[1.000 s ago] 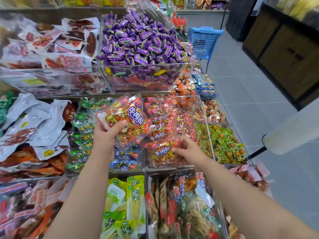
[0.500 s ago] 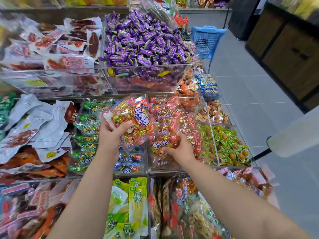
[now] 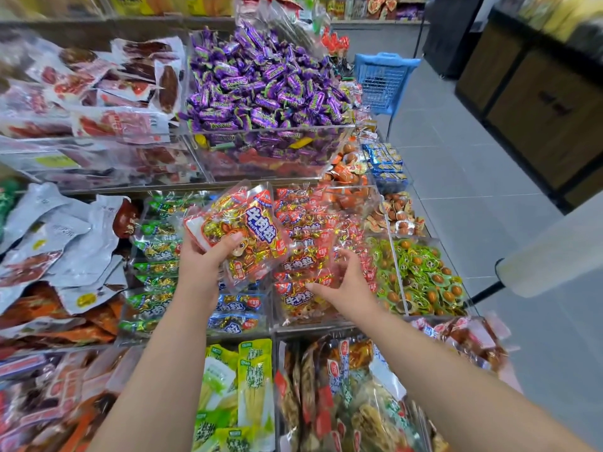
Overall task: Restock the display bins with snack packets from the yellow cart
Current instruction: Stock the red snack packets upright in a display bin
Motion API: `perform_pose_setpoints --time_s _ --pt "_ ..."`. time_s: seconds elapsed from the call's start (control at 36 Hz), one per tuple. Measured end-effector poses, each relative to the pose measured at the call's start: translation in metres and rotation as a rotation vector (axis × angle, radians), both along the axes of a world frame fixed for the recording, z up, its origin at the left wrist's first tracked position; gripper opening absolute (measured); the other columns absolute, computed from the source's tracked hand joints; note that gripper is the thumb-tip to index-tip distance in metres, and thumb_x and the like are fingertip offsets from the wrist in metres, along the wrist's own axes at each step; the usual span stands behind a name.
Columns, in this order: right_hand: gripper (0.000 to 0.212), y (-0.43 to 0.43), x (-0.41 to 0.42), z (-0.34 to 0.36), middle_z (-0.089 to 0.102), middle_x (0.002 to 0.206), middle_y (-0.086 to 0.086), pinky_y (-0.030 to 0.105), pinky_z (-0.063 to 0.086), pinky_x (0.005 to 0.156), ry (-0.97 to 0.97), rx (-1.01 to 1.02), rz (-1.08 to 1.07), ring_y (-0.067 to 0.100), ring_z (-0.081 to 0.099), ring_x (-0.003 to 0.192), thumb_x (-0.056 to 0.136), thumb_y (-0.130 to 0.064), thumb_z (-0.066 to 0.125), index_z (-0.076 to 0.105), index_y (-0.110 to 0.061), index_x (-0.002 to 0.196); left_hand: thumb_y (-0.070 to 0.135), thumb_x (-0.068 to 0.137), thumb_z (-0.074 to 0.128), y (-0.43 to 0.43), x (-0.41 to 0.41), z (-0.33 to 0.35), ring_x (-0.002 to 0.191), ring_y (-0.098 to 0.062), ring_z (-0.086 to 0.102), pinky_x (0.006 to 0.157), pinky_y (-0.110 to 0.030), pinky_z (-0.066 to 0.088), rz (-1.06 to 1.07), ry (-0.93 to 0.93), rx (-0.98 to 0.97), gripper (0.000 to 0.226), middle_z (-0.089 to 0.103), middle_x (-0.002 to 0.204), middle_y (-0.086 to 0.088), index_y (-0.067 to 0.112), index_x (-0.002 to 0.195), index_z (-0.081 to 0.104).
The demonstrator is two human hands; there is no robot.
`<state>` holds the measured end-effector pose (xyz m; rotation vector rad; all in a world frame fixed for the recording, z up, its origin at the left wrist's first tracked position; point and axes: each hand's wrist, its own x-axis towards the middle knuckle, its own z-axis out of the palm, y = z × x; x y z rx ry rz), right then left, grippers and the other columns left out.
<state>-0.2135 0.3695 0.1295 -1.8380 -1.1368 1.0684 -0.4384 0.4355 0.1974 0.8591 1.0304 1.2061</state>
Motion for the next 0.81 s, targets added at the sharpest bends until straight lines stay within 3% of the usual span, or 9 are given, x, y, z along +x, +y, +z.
perform_pose_setpoints --time_s 0.17,0.31,0.42,0.5,0.56,0.61,0.67,0.72,0.81 --pt "0.087 0.0 0.001 0.018 0.039 0.135 -0.007 0.033 0.036 0.105 0.042 0.055 0.006 0.011 0.04 0.123 0.072 -0.051 0.074 0.023 -0.034 0.14 0.019 0.064 0.079 -0.001 0.012 0.004 0.102 -0.029 0.068 0.084 -0.049 0.056 -0.04 0.0 -0.024 0.063 0.07 0.112 -0.008 0.022 0.121 0.053" --pt "0.043 0.006 0.013 0.07 0.059 0.113 -0.012 0.027 0.046 0.095 0.152 0.264 -0.118 0.006 0.057 0.107 0.082 -0.043 0.066 0.052 -0.03 0.121 0.016 0.062 0.079 -0.006 0.03 0.007 0.11 -0.034 0.064 0.093 -0.054 0.05 -0.177 -0.009 -0.076 0.077 0.065 0.122 -0.014 0.018 0.132 0.047" --pt "0.063 0.013 0.012 0.1 0.058 0.098 -0.021 0.01 0.046 0.071 0.099 0.191 0.116 0.0 0.058 0.089 0.07 -0.047 0.076 0.048 -0.032 0.125 0.01 0.064 0.079 -0.013 0.054 0.012 0.096 -0.03 0.07 0.075 -0.044 0.058 -0.318 -0.063 -0.132 0.075 0.071 0.105 -0.013 0.008 0.132 0.048" --pt "0.073 0.013 0.015 0.101 0.053 0.106 -0.024 0.006 0.038 0.066 -0.001 0.141 0.095 -0.002 0.053 0.094 0.066 -0.056 0.075 0.046 -0.031 0.128 0.017 0.071 0.078 -0.019 0.066 0.016 0.081 -0.024 0.072 0.063 -0.036 0.058 -0.372 -0.149 -0.199 0.069 0.074 0.089 -0.008 0.002 0.131 0.047" --pt "0.079 0.013 0.021 0.099 0.056 0.122 -0.016 0.016 0.047 0.083 0.1 0.116 0.047 0.007 0.055 0.109 0.068 -0.052 0.075 0.043 -0.026 0.135 0.027 0.072 0.069 -0.02 0.069 0.016 0.08 -0.023 0.072 0.059 -0.036 0.058 -0.371 -0.185 -0.243 0.067 0.073 0.091 -0.007 0.006 0.131 0.046" --pt "0.097 0.012 0.025 0.096 0.046 0.136 -0.01 0.034 0.04 0.103 0.266 0.108 -0.025 0.012 0.046 0.122 0.064 -0.05 0.077 0.031 -0.023 0.145 0.034 0.068 0.062 -0.02 0.07 0.016 0.087 -0.026 0.07 0.062 -0.042 0.06 -0.372 -0.194 -0.272 0.068 0.07 0.101 -0.009 0.012 0.131 0.048" --pt "0.096 0.012 0.028 0.095 0.05 0.135 0.006 0.046 0.038 0.107 0.427 0.128 -0.097 0.024 0.049 0.124 0.061 -0.048 0.079 0.035 -0.02 0.142 0.031 0.067 0.063 -0.02 0.069 0.014 0.092 -0.03 0.067 0.066 -0.045 0.06 -0.34 -0.222 -0.303 0.069 0.068 0.107 -0.012 0.013 0.132 0.047" --pt "0.07 0.013 0.033 0.096 0.056 0.113 0.015 0.048 0.047 0.097 0.44 0.147 -0.121 0.028 0.057 0.112 0.065 -0.043 0.08 0.05 -0.022 0.125 0.024 0.066 0.068 -0.018 0.068 0.012 0.09 -0.028 0.07 0.063 -0.046 0.06 -0.276 -0.238 -0.324 0.061 0.071 0.102 -0.01 0.013 0.124 0.052" --pt "0.063 0.021 0.051 0.097 0.064 0.089 -0.012 0.025 0.052 0.067 0.426 0.218 -0.149 0.009 0.063 0.084 0.059 -0.042 0.083 0.056 -0.027 0.114 0.019 0.063 0.074 -0.014 0.066 0.01 0.087 -0.021 0.07 0.057 -0.04 0.058 -0.189 -0.163 -0.3 0.049 0.074 0.091 0.0 0.021 0.109 0.057"
